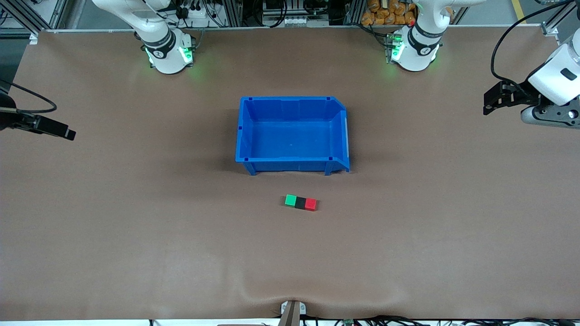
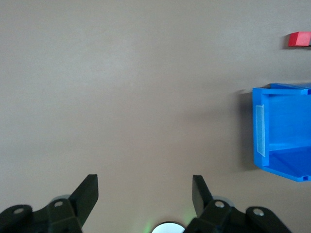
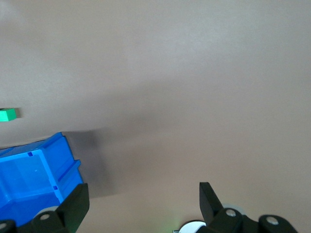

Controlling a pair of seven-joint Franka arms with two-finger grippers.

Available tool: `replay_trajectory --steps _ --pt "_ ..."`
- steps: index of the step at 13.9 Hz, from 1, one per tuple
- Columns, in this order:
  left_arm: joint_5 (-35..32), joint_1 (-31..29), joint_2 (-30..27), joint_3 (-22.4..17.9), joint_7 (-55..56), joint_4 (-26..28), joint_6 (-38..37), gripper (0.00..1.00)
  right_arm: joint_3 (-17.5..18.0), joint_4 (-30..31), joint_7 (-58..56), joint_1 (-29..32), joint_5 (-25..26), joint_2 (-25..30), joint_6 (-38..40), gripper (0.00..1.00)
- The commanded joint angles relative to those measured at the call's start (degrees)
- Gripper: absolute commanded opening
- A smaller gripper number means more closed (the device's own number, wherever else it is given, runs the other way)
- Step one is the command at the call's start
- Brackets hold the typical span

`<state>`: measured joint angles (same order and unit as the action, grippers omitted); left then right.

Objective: Attach green and red cubes to black cube

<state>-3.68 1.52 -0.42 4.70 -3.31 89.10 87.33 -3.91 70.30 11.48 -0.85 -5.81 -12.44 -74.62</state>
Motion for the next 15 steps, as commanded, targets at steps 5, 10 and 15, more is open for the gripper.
replay_trajectory --steps 5,10,15 --pt "-2.39 -0.02 -0.72 1.45 -0.21 -0.60 -0.49 0.92 1.10 12.12 -9.20 6.12 1.06 8.83 -2.64 1.00" --pt "-1.86 -0.20 -0.63 1.54 1.02 -0.60 -0.49 0.91 1.71 24.76 -9.20 5.60 1.41 18.04 -10.26 1.00" --pt "0.33 -0.37 -0.81 1.45 1.20 -0.60 -0.75 0.91 1.36 23.31 -9.20 3.58 3.00 18.16 -9.94 1.00"
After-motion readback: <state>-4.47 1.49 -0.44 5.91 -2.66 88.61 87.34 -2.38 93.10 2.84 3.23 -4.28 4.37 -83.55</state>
